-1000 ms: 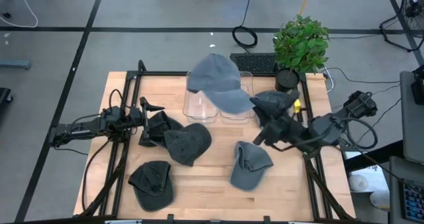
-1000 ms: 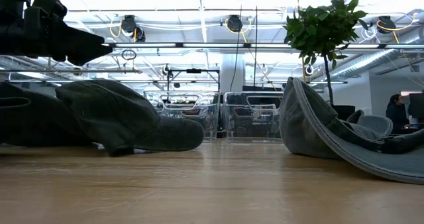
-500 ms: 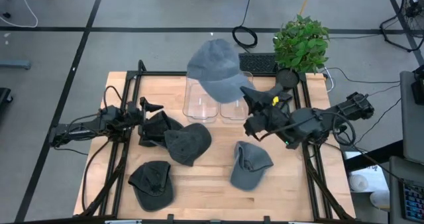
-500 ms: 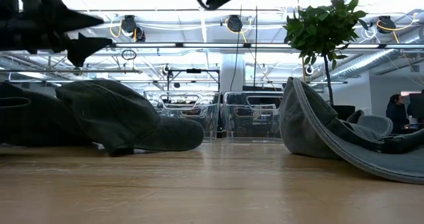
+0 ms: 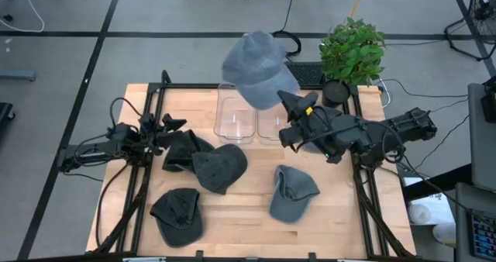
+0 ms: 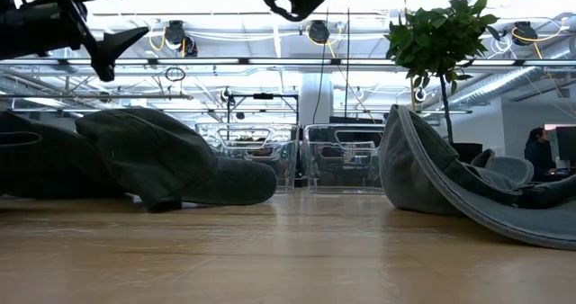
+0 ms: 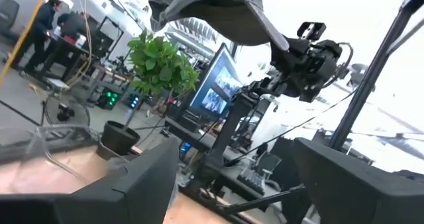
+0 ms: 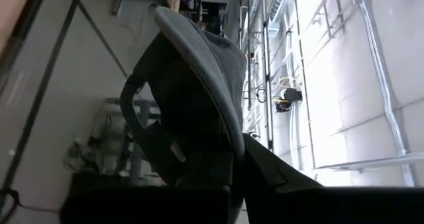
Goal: Pick & Place hat
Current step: Put the bottom gray cap into the left transparent bin
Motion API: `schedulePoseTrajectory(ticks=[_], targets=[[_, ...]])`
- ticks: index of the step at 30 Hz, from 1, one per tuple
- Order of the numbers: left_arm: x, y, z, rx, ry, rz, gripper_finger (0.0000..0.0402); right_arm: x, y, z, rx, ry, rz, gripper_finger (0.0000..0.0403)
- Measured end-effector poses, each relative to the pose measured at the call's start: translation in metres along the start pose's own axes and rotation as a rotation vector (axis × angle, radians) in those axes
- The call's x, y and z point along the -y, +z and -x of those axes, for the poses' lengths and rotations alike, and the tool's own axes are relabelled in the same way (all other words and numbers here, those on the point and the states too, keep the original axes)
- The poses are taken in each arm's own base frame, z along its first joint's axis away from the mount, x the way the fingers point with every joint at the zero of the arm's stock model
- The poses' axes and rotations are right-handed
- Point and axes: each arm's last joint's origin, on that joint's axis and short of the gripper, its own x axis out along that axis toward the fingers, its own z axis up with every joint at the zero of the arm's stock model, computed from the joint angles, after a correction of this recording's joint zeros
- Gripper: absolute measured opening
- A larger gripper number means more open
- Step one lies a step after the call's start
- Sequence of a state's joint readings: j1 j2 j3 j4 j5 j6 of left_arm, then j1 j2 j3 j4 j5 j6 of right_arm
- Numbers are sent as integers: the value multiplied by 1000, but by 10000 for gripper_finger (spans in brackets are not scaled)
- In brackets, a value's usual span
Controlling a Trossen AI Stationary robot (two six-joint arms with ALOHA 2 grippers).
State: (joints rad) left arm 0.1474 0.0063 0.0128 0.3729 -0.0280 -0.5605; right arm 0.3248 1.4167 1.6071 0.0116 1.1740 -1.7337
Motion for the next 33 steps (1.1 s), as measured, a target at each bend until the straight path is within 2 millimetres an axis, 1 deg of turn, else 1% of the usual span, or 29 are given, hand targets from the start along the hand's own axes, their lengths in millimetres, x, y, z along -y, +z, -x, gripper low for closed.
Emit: schedulePoseTrajectory(ticks=[3,10,13,16,20,24,30,33], targets=[[0,0,0,5,-3,55,306,-6,0,-3,-5,7,79,0],[3,5,0,40,-33,178,304,-28,2,-15,-24,37,163,0],[8,13,-2,46,-40,174,295,-32,1,-18,-33,42,172,0],[17,26,-8,15,-17,116,281,-31,0,-20,-40,40,163,0],[29,45,-23,-51,28,49,266,-29,-2,-20,-43,30,144,0],[42,64,-42,-64,39,90,264,-29,-2,-20,-42,29,148,0],[58,87,-77,-93,35,221,292,-27,-2,-20,-42,21,151,0],[64,95,-96,-106,43,261,311,-21,-3,-20,-45,-10,107,0]])
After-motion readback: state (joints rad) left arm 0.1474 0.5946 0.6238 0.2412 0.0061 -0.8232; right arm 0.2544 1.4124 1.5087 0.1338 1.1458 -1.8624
